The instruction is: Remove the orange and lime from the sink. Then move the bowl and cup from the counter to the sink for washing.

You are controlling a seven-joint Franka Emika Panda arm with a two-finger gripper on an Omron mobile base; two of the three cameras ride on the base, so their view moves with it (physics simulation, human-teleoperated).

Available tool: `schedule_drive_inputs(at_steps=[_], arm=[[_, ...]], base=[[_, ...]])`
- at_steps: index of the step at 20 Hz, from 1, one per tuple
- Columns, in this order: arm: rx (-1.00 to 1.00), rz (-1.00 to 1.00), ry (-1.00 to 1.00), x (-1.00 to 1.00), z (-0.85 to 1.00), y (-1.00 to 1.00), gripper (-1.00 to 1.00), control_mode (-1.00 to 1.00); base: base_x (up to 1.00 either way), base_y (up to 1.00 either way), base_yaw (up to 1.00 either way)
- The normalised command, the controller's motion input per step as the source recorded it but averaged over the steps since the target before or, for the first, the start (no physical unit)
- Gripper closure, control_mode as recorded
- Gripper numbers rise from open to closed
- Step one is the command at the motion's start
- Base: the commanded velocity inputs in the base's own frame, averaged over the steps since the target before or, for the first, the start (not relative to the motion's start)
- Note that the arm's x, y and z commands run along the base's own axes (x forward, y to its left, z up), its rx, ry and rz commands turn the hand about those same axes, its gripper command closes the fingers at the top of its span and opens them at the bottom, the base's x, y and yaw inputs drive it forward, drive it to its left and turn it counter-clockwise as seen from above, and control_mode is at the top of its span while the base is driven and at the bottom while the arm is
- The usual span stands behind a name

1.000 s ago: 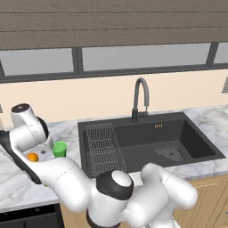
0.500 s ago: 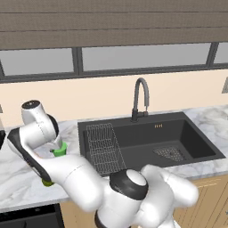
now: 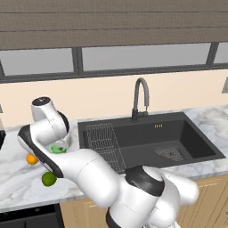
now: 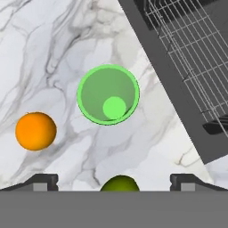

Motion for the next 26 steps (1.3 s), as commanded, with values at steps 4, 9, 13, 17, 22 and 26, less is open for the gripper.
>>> schedule_drive_inputs(at_steps=[4,9,13,17,22,26], arm=[[0.0,-0.02,0.0,-0.1,0.15,-0.31,-1.0,-1.0],[0.0,-0.03,0.01,-0.1,0.1,-0.35,-1.0,-1.0],[0.0,-0.05,0.03,-0.02,0.01,-0.31,-1.0,-1.0],[0.0,-0.04,0.02,0.0,0.0,-0.27,-1.0,-1.0],[0.0,-0.01,0.01,0.0,0.0,-0.26,-1.0,-1.0],[0.0,-0.02,0.02,0.0,0.0,-0.22,-1.0,-1.0]], base=[[0.0,0.0,0.0],[0.0,0.0,0.0],[0.0,0.0,0.0],[0.0,0.0,0.0],[0.0,0.0,0.0],[0.0,0.0,0.0]])
